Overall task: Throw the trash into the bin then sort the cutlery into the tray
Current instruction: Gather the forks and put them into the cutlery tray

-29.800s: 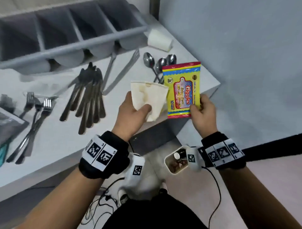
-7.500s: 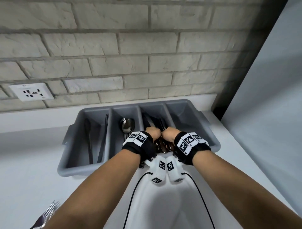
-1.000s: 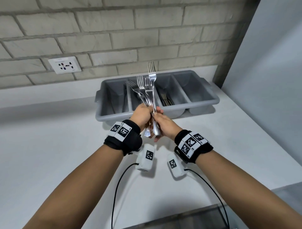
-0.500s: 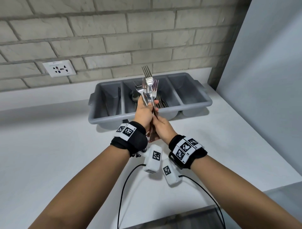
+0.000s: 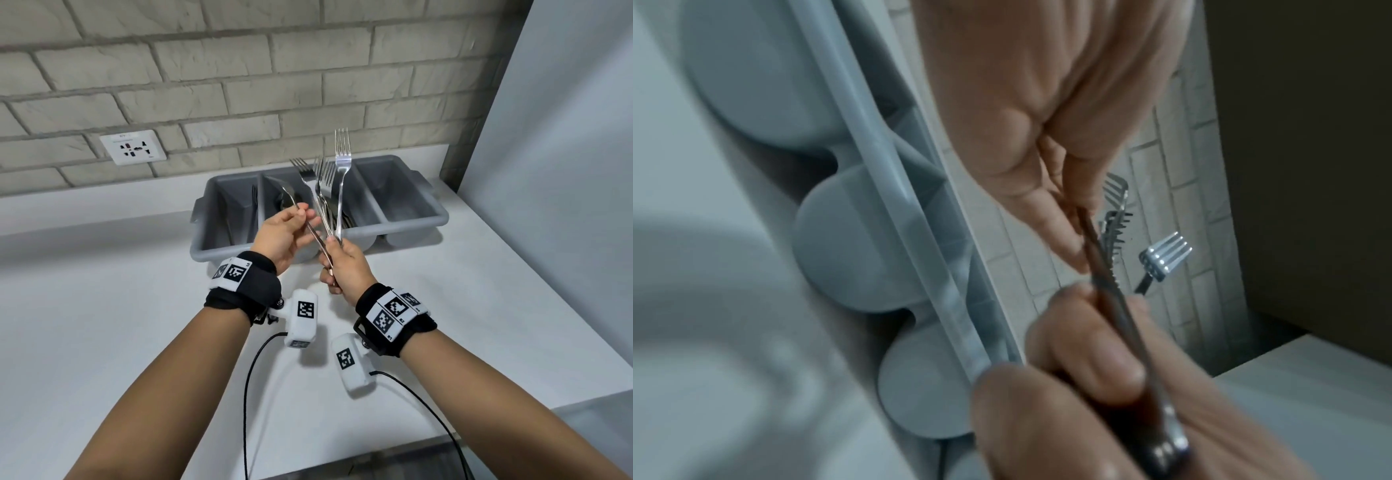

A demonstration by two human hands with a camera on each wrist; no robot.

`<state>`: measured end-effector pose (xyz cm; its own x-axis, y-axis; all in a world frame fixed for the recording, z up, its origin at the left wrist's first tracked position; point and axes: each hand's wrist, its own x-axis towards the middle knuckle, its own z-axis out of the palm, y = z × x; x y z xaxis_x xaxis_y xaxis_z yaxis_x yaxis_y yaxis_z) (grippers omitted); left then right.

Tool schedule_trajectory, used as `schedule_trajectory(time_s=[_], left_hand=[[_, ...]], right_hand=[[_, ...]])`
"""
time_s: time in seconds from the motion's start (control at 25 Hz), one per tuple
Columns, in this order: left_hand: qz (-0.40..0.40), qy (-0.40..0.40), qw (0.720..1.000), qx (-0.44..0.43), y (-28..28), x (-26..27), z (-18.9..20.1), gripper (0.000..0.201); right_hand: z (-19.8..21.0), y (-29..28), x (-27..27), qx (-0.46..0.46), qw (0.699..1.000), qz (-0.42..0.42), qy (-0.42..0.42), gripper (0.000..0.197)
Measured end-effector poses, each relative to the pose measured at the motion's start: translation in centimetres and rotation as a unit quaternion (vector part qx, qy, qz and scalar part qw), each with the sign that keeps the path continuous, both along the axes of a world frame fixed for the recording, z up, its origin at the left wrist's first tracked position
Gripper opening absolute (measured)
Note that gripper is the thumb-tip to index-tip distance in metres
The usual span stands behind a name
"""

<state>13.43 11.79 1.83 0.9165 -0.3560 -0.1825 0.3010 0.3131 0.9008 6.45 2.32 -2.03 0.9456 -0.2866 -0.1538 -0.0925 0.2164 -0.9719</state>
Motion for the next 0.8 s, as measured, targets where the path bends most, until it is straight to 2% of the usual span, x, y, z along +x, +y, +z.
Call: schedule_trajectory(time_s=[0.16,0.28,0.4,0.48,0.52,0.6,0.8], left_hand=[[0.044,-0.089,0.993,0.065,0.7,0.5,0.4,0.021],[0.049,-0.142,0.981,0.126,-0.4,-0.2,0.8,0.012],[0.095,-0.103,0.98,0.144,-1.9,-0.4,-0.2,0.016],[0.093,-0.075,0.984,0.136,-2.6,-0.7,-0.7,0.011],[0.09,-0.071,0.984,0.14,-2.9,-0.9,-0.8,0.016],[0.104,-0.074,0.979,0.156,-3.2,-1.2,-1.0,0.022],[0.167,-0.116,0.956,0.209,-3.6,-2.0,-1.0,0.026]], right_hand=[[-0.3,-0.5,0.4,-0.017,0.999,-0.036,0.034,0.029],[-0.9,-0.3,0.1,-0.03,0.998,-0.021,0.048,0.03],[-1.3,0.4,-0.3,-0.059,0.998,0.014,0.016,0.033],[-1.4,0.6,-0.5,-0.063,0.998,0.021,0.003,0.034],[-1.4,0.6,-0.7,-0.058,0.998,0.021,0.001,0.033],[-1.3,0.4,-1.0,-0.055,0.998,0.022,0.002,0.035],[-1.1,-0.2,-1.4,-0.123,0.992,0.037,0.004,0.034]])
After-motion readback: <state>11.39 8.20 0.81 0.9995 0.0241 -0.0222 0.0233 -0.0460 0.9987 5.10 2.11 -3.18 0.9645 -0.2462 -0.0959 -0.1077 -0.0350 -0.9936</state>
